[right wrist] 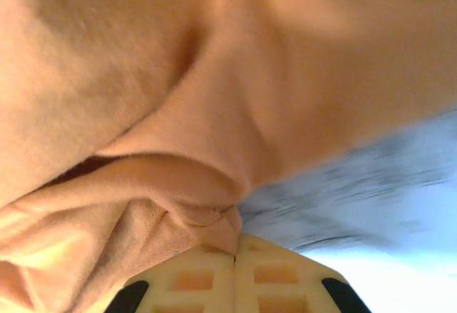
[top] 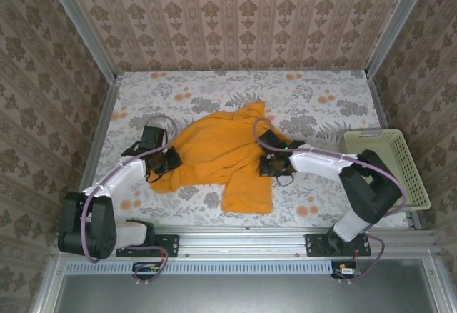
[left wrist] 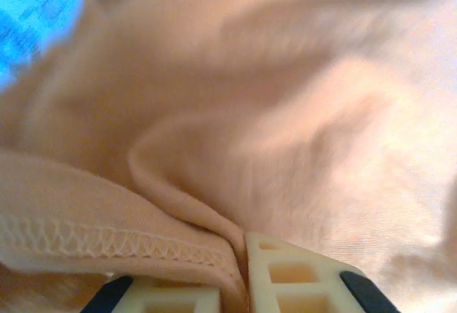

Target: Fold the inside-out t-shirt

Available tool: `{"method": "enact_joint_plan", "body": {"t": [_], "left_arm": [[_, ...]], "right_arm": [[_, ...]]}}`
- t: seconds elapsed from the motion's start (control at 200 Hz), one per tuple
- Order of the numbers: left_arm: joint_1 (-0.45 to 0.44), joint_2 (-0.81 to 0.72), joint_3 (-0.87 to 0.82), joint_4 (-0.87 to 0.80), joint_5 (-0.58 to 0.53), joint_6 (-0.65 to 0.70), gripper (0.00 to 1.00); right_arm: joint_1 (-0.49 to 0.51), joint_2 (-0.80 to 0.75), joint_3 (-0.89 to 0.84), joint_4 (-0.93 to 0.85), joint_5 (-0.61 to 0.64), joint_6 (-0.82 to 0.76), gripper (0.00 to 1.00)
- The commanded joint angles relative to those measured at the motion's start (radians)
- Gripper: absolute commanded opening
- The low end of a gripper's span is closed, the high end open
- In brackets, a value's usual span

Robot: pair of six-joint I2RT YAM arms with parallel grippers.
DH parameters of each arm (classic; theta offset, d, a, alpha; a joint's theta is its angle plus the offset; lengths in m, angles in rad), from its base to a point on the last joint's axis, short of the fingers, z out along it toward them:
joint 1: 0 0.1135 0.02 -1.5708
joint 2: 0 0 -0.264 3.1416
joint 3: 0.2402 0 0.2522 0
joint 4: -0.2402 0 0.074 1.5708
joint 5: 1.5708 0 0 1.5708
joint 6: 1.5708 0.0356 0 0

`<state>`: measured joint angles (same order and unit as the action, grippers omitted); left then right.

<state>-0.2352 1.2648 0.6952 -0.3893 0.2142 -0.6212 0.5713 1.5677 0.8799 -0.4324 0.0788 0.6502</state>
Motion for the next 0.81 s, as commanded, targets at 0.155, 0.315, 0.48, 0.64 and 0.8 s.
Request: {"method": "enact_joint_plan", "body": {"t": [0.155,0.315,0.48,0.64,0.8], "left_arm": [[0.05,-0.14,0.116,0.05,-0.002,0.075,0.1],[0.121,-0.076,0.132,0.009,-0.019,0.089,0.24],[0.104,0.056,0.183,-0.109,-0.036,0.111,0.52],[-0.16,-0.065,0.175,-0.226,-0.288,0.042,0.65],[-0.388,-0.138,0.119,-0.359,-0.444,-0.119,0.66]], "right_arm": [[-0.285,-0.304,0.011,-0.166,0.065,-0.163,0.0],[-0.31,-0.353,0.042,-0.192,0.004,-0.175,0.0],[-0.288,-0.325,0.053,-0.161,-0.092,-0.165,0.0],[-0.257,-0.312,0.072,-0.164,-0.089,-0.162,0.0],[-0.255,-0.311,0.076,-0.167,-0.082,-0.163,0.0]]}}
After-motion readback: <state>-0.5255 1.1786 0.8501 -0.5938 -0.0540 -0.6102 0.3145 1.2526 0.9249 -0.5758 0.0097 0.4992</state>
